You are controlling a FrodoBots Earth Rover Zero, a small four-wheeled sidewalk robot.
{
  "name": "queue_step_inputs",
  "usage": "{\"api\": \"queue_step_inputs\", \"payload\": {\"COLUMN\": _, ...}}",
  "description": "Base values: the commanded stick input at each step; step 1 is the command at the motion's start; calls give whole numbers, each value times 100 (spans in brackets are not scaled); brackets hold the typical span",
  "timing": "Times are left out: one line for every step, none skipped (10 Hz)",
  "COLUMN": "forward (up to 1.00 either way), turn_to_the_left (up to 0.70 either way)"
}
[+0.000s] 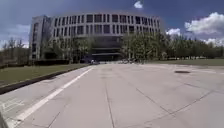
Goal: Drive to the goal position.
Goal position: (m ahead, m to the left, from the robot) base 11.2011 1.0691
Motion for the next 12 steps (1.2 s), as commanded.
{"api": "queue_step_inputs", "payload": {"forward": 85, "turn_to_the_left": 1}}
{"api": "queue_step_inputs", "payload": {"forward": 85, "turn_to_the_left": 1}}
{"api": "queue_step_inputs", "payload": {"forward": 85, "turn_to_the_left": 1}}
{"api": "queue_step_inputs", "payload": {"forward": 85, "turn_to_the_left": 1}}
{"api": "queue_step_inputs", "payload": {"forward": 85, "turn_to_the_left": 1}}
{"api": "queue_step_inputs", "payload": {"forward": 85, "turn_to_the_left": 1}}
{"api": "queue_step_inputs", "payload": {"forward": 85, "turn_to_the_left": 1}}
{"api": "queue_step_inputs", "payload": {"forward": 85, "turn_to_the_left": 1}}
{"api": "queue_step_inputs", "payload": {"forward": 85, "turn_to_the_left": 1}}
{"api": "queue_step_inputs", "payload": {"forward": 85, "turn_to_the_left": 1}}
{"api": "queue_step_inputs", "payload": {"forward": 85, "turn_to_the_left": 1}}
{"api": "queue_step_inputs", "payload": {"forward": 85, "turn_to_the_left": 1}}
